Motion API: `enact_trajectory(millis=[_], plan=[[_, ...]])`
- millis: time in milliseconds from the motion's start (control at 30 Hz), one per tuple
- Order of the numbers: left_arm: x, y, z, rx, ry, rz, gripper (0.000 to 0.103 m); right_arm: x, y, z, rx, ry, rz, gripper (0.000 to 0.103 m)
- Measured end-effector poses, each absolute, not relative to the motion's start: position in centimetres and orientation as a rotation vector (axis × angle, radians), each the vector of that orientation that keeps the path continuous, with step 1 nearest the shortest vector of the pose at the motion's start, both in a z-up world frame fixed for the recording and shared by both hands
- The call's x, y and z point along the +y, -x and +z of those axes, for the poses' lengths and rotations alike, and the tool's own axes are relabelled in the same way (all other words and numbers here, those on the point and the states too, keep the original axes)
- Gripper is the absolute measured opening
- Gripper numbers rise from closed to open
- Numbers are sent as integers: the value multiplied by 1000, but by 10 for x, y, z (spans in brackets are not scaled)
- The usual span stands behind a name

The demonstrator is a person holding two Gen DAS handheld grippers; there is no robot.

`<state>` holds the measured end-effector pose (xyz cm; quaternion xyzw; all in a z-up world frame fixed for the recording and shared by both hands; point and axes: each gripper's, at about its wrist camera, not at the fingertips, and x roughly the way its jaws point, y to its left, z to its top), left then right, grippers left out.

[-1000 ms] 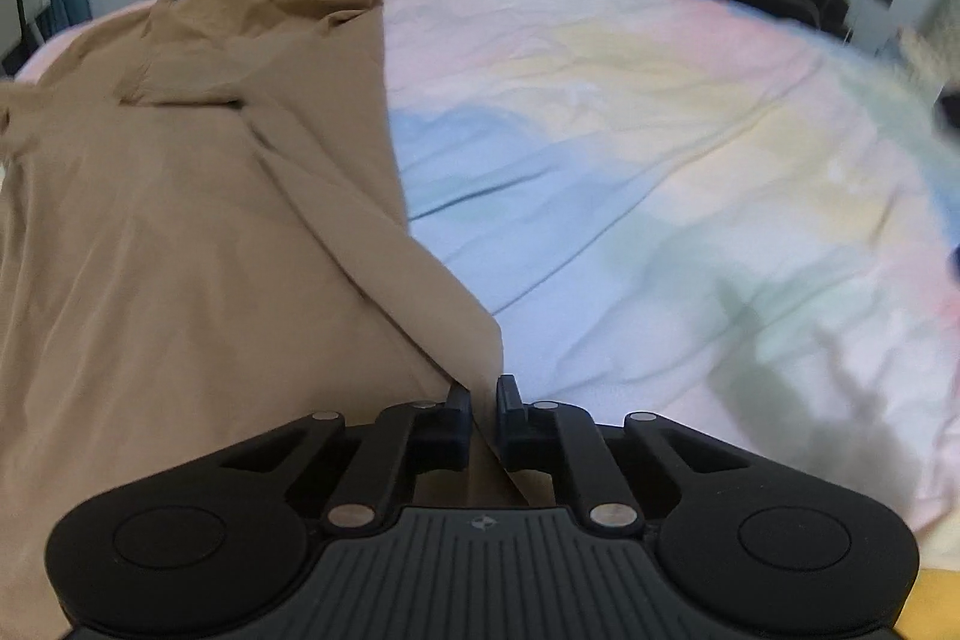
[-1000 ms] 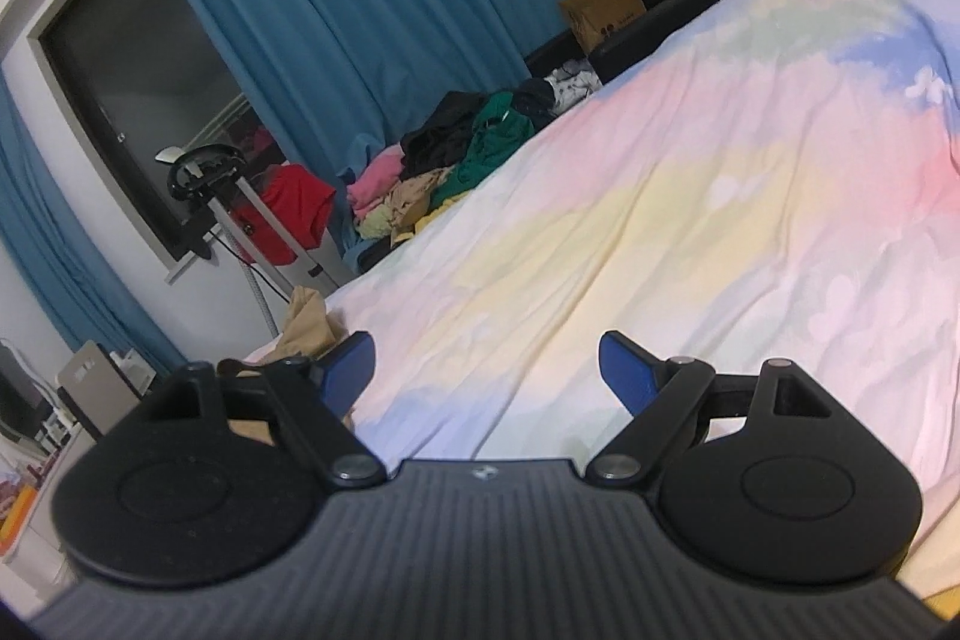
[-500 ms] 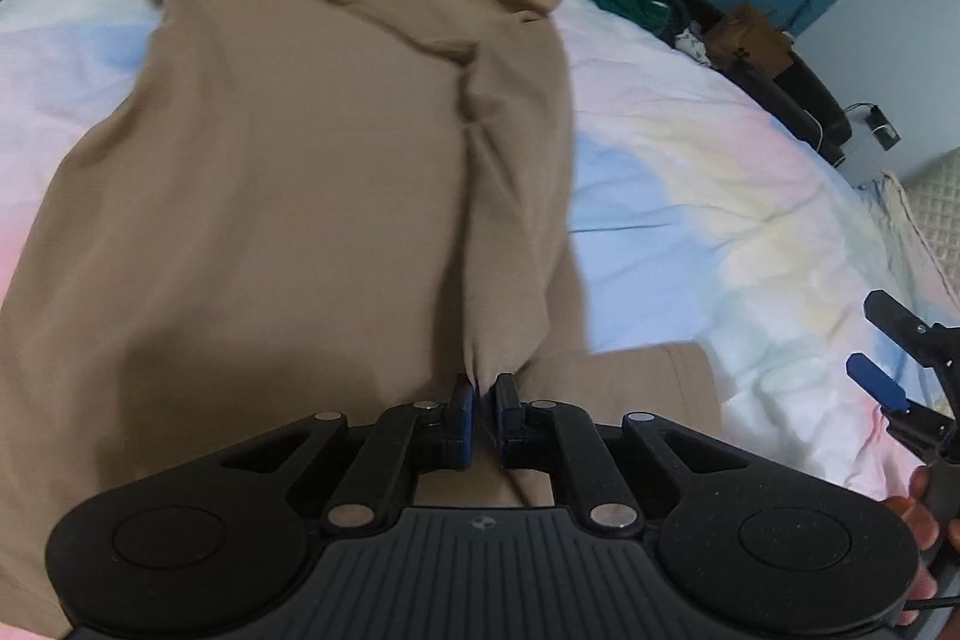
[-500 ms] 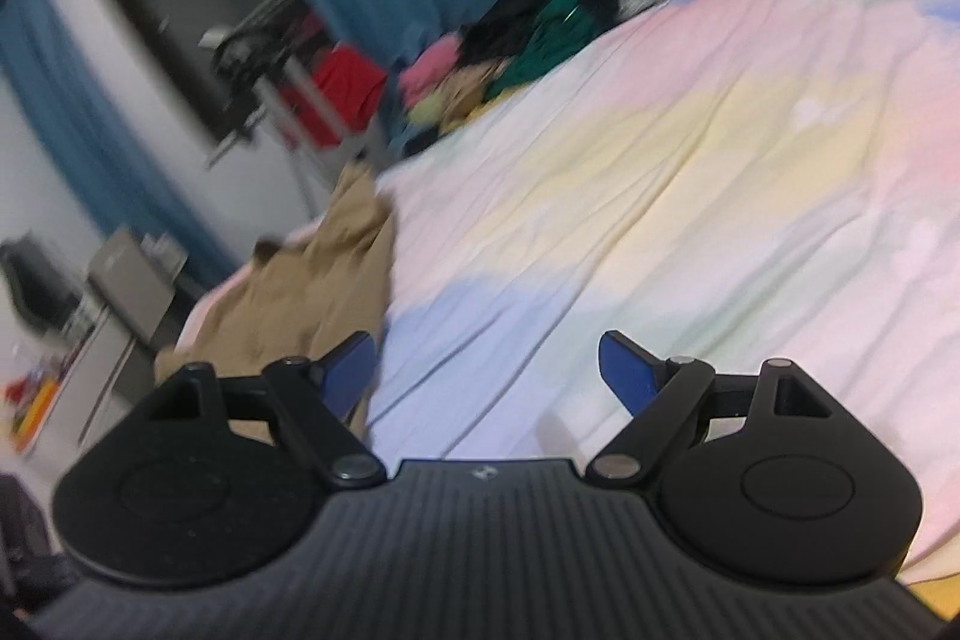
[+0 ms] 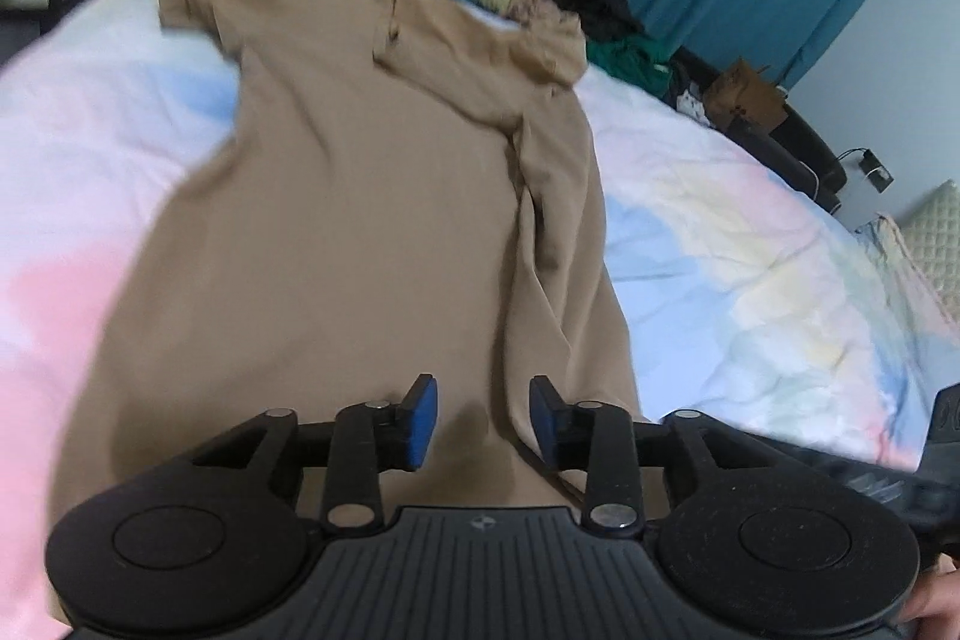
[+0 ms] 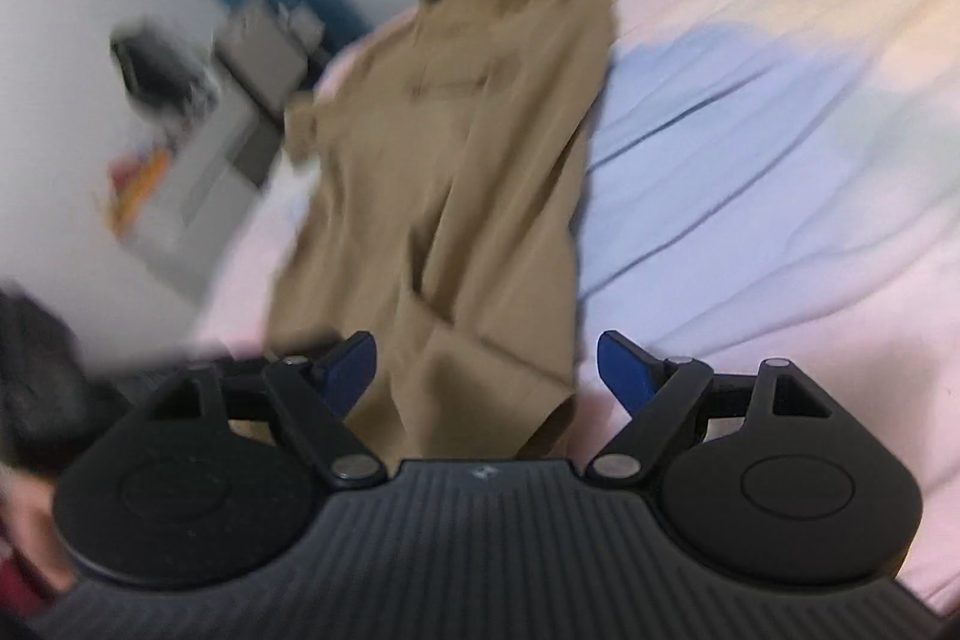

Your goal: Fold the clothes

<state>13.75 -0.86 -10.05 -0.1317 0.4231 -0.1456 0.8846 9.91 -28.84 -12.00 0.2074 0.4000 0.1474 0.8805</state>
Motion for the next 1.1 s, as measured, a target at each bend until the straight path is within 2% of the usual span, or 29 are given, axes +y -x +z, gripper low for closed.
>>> enact_trajectory(millis=[100, 133, 167, 233, 300, 367, 433, 467, 700, 900, 1100], plan=[[-4, -131, -93, 850, 277, -305, 41, -278, -100, -119, 841, -342, 281, 82], [-2, -128, -91, 841, 280, -308, 41, -277, -100, -119, 850, -335, 285, 81], [0, -127, -88, 833, 276, -306, 41, -276, -100, -120, 859, -329, 289, 74], [2, -124, -84, 817, 267, -301, 42, -271, -98, -120, 863, -300, 313, 72], [5, -121, -81, 804, 258, -296, 42, -263, -90, -119, 851, -249, 347, 61], [6, -118, -79, 795, 251, -293, 43, -252, -83, -117, 843, -199, 383, 42], [7, -115, -78, 791, 242, -289, 43, -240, -80, -114, 835, -142, 419, 30], [8, -114, -78, 791, 240, -286, 43, -233, -78, -114, 835, -118, 440, 28], [14, -113, -77, 780, 239, -273, 45, -199, -69, -123, 893, -24, 531, 28], [13, -114, -79, 783, 219, -255, 47, -211, -64, -115, 904, -178, 585, 31], [11, -114, -81, 785, 196, -246, 50, -210, -52, -104, 890, -255, 642, 39]])
